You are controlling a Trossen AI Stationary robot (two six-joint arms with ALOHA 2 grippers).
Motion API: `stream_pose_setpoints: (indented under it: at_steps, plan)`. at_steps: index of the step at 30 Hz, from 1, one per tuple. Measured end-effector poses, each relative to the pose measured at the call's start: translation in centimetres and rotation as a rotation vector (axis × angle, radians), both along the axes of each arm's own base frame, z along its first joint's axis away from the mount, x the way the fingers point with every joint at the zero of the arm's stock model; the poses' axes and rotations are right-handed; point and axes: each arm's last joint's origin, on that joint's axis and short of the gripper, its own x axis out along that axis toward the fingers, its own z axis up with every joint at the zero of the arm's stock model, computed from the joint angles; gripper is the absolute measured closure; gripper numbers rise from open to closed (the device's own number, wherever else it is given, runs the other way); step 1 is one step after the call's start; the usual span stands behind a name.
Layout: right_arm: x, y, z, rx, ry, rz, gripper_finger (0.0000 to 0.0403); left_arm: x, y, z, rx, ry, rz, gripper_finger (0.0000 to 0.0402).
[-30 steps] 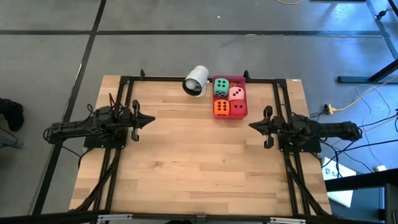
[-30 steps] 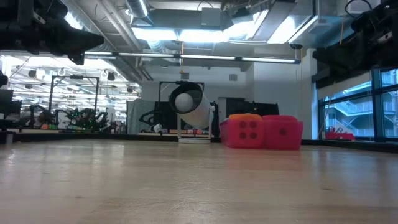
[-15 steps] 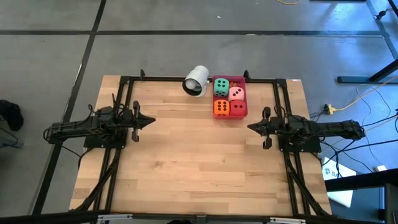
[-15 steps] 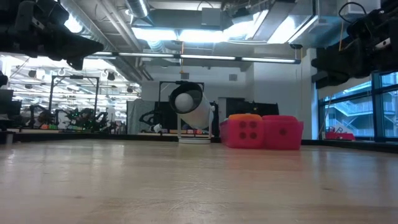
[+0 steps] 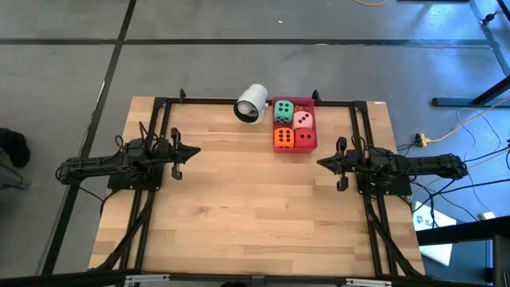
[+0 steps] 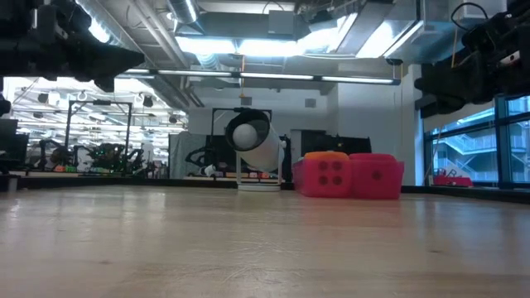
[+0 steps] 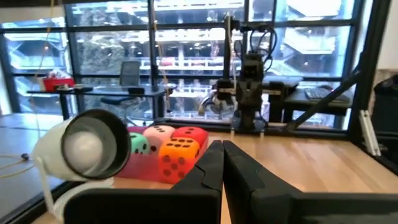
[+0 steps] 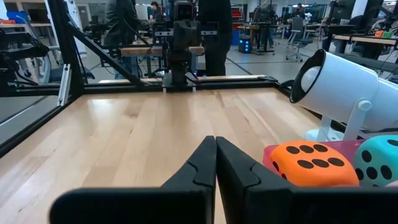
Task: Pick & Place Dice
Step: Return to Home Position
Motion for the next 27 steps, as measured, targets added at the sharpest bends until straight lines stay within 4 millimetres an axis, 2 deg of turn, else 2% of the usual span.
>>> stream_pose_setpoints:
  at_steps: [10, 27]
  plan:
    - [0.0, 0.0, 0.0, -0.004, 0.0, 0.0, 0.0394, -0.06, 0.28, -0.08, -0.093, -0.018, 0.087, 0.0398]
    - [0.0, 0.0, 0.0, -0.005, 0.0, 0.0, 0.0393, -0.05, 0.35, -0.25, -0.1, -0.01, 0.111, 0.0398]
